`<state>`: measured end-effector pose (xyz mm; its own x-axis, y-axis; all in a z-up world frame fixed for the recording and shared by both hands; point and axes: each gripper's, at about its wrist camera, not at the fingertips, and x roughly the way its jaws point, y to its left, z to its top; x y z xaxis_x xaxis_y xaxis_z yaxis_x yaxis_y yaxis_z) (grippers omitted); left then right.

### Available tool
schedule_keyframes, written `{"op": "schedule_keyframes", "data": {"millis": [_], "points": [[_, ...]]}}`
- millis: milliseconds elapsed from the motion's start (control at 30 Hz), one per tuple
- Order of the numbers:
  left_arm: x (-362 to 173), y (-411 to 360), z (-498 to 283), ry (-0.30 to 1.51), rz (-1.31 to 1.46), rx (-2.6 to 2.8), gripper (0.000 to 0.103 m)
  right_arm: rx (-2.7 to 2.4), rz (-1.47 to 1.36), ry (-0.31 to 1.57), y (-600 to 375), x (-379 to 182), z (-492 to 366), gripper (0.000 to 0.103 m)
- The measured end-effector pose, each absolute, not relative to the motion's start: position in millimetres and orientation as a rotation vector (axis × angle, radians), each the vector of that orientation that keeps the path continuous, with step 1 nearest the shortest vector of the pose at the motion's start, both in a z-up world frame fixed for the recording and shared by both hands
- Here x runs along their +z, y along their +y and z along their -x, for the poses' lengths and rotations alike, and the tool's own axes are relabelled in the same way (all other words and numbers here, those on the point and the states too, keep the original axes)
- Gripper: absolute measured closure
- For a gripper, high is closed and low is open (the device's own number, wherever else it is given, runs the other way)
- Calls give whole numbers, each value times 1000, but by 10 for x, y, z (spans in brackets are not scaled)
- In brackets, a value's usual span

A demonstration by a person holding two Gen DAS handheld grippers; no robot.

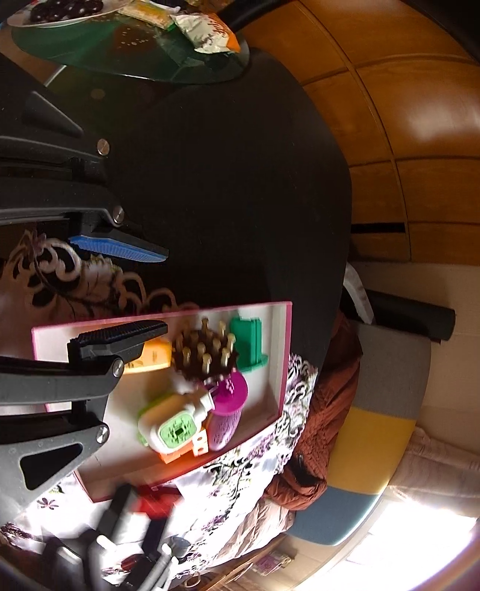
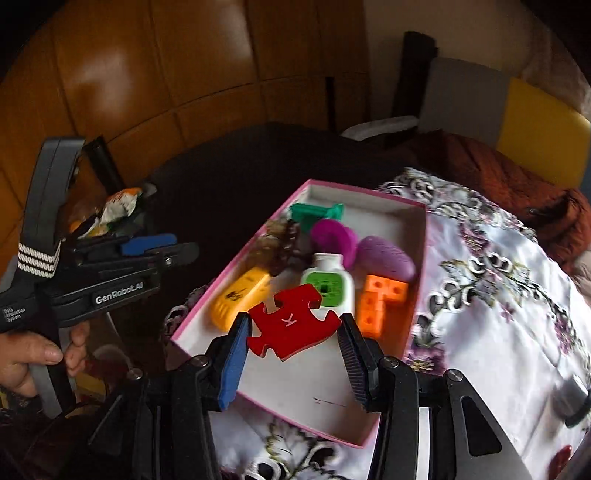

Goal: Organize rigid objects
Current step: 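Carry the red puzzle piece into the tray and open the right tool, then move both tools back over the bed toward the black cup and red cylinder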

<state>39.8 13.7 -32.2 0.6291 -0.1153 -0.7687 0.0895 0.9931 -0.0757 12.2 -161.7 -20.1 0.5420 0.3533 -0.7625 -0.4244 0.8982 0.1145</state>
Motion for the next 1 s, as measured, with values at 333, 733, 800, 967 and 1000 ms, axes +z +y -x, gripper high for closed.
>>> {"op": "schedule_keyframes", "data": {"millis": [333,733,800,967,1000], "points": [[-287,289,-396,857,48,-97,71,419,159,1027,-1230,-810,-525,54],[-298,251,-403,857,38,-97,71,427,116,1004,-1358,-747,-445,24],[-287,237,-394,854,31,-96,71,421,124,970,-1373,-655,-377,13],[-257,195,-364,846,18,-103,71,409,105,907,-1473,-430,-210,0],[-249,187,-359,845,16,-104,71,399,102,901,-1506,-398,-185,0]]}}
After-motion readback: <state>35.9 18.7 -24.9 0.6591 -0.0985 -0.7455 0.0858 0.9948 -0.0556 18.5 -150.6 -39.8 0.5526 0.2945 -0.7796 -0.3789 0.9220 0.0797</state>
